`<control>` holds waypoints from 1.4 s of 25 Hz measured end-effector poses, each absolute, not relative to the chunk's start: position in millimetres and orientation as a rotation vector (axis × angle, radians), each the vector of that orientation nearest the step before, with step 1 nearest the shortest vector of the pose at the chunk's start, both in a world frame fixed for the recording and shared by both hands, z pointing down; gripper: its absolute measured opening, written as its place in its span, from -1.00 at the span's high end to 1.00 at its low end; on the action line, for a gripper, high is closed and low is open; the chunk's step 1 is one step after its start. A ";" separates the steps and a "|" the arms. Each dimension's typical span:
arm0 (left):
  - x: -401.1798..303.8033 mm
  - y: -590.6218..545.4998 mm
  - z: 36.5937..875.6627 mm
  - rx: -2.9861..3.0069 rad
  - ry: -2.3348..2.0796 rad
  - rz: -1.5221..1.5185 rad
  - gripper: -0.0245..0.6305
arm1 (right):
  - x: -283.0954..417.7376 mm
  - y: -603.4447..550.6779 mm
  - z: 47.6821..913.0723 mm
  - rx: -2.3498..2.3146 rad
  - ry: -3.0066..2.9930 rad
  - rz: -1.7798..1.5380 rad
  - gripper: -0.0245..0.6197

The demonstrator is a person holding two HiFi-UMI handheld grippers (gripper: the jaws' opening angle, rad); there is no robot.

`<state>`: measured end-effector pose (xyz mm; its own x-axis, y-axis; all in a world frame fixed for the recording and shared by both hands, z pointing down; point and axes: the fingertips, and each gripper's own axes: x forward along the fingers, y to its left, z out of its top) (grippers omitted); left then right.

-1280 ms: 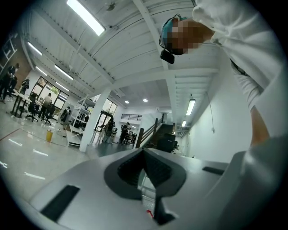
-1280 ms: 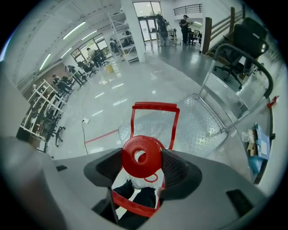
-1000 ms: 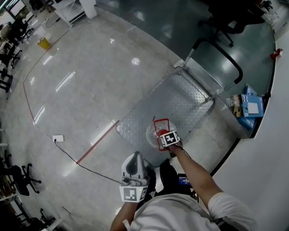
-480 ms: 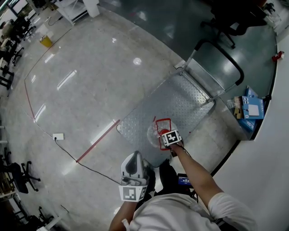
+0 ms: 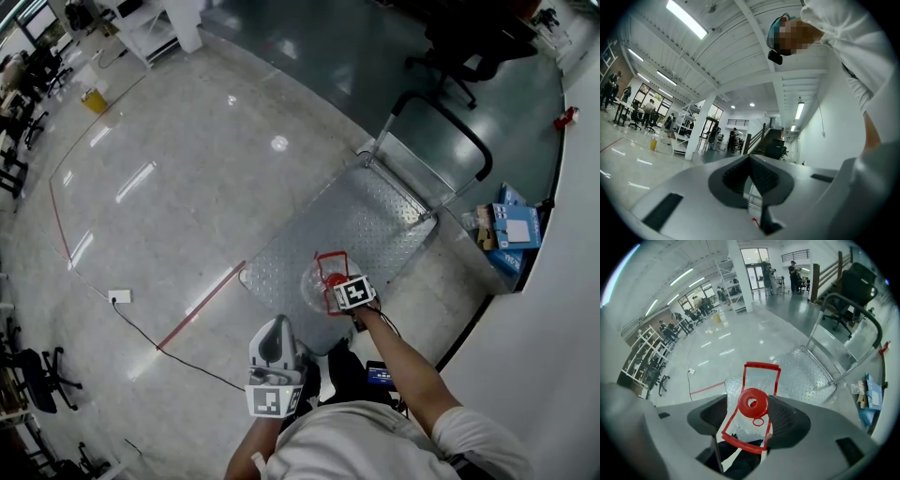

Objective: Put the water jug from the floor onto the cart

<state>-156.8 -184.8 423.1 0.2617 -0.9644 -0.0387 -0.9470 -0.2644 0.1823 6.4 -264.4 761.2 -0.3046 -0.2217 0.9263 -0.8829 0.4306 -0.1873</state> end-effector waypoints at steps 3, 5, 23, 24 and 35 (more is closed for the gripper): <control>-149.3 -185.6 413.6 2.417 -1.801 -0.243 0.92 | 10.0 -268.1 707.9 1.042 -1.911 0.885 0.08; -144.4 -184.7 404.1 2.434 -1.793 -0.271 0.92 | 18.5 -270.5 661.6 1.160 -2.004 0.829 0.48; -103.7 -148.8 372.0 2.562 -1.715 -0.310 0.92 | 42.2 -162.9 446.8 1.557 -2.507 0.169 0.89; -101.4 -147.7 373.0 2.565 -1.708 -0.305 0.92 | 44.1 -160.9 446.3 1.555 -2.508 0.170 0.89; -89.5 -149.1 376.6 2.565 -1.679 -0.306 0.92 | 48.8 -159.1 446.9 1.540 -2.515 0.186 0.89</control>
<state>-89.5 -149.1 376.6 0.3871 -0.9125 -0.1322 -0.9004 -0.4050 0.1587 48.8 -159.1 446.9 -0.4443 -0.8677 0.2231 -0.8910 0.4538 -0.0096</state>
